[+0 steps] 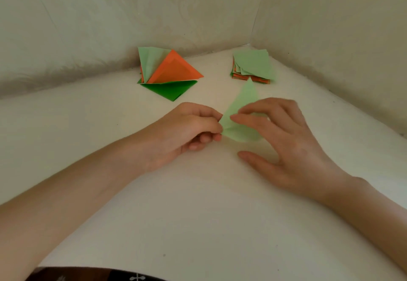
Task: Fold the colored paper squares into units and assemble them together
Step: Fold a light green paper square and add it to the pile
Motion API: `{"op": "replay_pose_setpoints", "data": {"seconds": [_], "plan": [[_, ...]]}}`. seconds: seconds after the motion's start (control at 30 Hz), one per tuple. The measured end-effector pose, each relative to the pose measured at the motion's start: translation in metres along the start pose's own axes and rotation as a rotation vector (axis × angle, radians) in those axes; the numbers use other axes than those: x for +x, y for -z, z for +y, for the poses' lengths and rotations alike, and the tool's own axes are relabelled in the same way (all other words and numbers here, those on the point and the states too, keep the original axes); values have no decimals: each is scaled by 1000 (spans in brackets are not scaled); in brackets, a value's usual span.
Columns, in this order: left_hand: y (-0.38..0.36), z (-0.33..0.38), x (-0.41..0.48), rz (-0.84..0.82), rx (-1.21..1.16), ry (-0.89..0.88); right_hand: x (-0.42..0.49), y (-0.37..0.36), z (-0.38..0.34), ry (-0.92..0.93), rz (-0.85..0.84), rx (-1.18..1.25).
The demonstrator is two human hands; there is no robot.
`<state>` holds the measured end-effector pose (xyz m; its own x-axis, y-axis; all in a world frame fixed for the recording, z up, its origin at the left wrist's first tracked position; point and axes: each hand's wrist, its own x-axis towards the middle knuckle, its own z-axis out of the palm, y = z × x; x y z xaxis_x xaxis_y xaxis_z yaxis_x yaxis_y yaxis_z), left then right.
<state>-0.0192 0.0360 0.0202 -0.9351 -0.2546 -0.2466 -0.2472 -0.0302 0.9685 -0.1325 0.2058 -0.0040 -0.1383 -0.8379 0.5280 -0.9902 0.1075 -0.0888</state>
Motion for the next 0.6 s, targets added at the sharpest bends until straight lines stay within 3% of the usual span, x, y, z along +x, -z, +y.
{"op": "replay_pose_setpoints", "data": {"seconds": [0.17,0.3,0.37,0.6], "plan": [[3,-2,0,-56,202,3,0,-6,0,83,53,-46],[5,-12,-1,125,655,-280,-1,-9,-1,91,18,-59],[6,-15,-6,129,794,-378,-1,-10,0,80,-13,-35],[8,-22,-2,140,870,-477,1,-6,0,-25,-110,167]]}}
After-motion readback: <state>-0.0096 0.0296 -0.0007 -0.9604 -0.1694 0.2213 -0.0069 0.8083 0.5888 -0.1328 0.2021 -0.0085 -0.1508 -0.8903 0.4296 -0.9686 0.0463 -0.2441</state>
